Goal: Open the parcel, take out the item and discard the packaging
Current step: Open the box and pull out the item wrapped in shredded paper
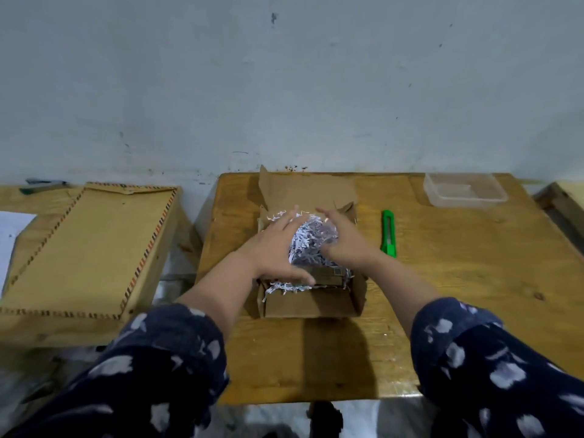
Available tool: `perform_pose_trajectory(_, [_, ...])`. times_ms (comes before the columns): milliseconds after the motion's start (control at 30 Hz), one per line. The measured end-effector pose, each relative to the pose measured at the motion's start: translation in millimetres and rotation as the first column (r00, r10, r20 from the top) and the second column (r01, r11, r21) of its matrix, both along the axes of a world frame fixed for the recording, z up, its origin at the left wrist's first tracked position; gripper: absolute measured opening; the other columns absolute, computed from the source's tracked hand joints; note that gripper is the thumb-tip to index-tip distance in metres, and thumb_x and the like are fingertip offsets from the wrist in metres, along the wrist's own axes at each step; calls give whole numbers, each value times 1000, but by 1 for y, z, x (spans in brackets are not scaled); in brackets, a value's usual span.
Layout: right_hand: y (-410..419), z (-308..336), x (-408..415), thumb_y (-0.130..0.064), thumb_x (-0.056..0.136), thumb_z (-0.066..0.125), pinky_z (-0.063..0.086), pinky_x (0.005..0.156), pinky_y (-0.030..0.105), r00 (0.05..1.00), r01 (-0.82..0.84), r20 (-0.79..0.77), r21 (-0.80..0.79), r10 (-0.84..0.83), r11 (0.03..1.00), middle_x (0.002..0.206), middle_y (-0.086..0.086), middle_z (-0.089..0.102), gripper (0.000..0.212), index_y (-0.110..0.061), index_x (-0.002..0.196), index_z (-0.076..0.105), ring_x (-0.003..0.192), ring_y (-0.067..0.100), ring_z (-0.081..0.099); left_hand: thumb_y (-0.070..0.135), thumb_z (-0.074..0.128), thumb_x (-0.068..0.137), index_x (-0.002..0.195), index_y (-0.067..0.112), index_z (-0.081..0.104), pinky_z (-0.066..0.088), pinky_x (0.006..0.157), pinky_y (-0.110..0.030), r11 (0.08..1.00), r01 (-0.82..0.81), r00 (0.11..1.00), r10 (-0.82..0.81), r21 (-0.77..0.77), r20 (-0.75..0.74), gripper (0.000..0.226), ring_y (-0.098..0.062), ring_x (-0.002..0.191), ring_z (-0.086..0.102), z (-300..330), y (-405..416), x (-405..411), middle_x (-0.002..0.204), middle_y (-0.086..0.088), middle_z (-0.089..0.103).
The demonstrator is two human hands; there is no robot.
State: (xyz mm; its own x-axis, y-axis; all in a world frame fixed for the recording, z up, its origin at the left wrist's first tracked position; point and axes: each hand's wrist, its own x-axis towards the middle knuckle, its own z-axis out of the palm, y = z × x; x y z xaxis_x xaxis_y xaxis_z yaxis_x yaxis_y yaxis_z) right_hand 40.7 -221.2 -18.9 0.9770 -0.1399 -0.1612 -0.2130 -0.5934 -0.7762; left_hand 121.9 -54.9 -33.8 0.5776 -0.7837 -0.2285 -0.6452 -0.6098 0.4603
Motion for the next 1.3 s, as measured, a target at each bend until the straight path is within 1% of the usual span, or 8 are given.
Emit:
perform_pose_trajectory(133, [-3,-25,-11,-45,60,84,16,117,45,966,-185,-202,-114,160,976,160,-5,-7,127,-48,144,-11,147,22,2,66,82,47,149,31,-14,13,118,-51,993,32,999,-32,117,-1,144,-17,147,-9,-10,6,6,157,10,-23])
perform_pose_trajectory(333, [-5,-36,-2,-42,53,89,12,115,56,934,-291,-301,-336,190,896,154,-8,-31,143,-54,133,-30,144,38,-11,59,87,47,148,34,-13,14,119,-41,998,-15,999,13,66,34,145,-16,147,0,-30,12,10,160,9,-10])
perform_pose_trajectory(533, [-11,-44,18,-39,55,89,16,115,57,911,-337,-338,-286,235,897,160,1,-5,139,-51,139,-21,145,36,-1,65,82,48,150,34,2,21,117,-40,998,-58,998,58,-1,33,133,-18,145,13,-45,12,15,159,7,12])
perform_pose_trajectory(667, [-11,-44,19,-27,59,89,30,111,42,938,-278,-264,-187,224,942,157,4,15,128,-39,147,-3,141,28,24,57,84,53,149,33,16,28,112,-35,984,-138,990,139,-117,2,120,-15,139,26,-47,13,7,154,9,27])
perform_pose_trajectory(833, [-4,-40,13,-23,60,88,36,106,35,966,-212,-184,-160,181,964,149,3,34,117,-32,148,11,133,24,36,42,87,60,148,31,24,33,109,-31,954,-212,977,206,-213,-49,109,-14,135,35,-46,14,-4,149,7,37])
perform_pose_trajectory(1067, [1,-7,1,-20,62,87,37,92,22,994,-101,-41,-94,98,990,144,-3,43,109,-34,146,20,125,17,45,36,88,60,148,32,25,25,114,-40,952,-174,984,177,-253,-9,108,-18,138,31,-8,13,-1,151,4,35])
perform_pose_trajectory(1200, [-5,20,-15,-18,61,87,35,102,28,999,-45,6,-120,46,992,146,-3,40,109,-31,147,21,130,19,41,38,88,58,148,34,23,24,109,-28,952,-110,992,123,-285,27,111,-15,138,31,12,1,-3,151,5,35])
perform_pose_trajectory(1300, [-19,35,-35,-18,62,87,36,106,31,1000,1,10,-129,0,992,148,-3,38,109,-31,148,21,132,19,40,43,88,55,147,34,24,27,114,-35,955,-39,996,62,-296,68,113,-16,138,32,25,-19,-12,151,4,35])
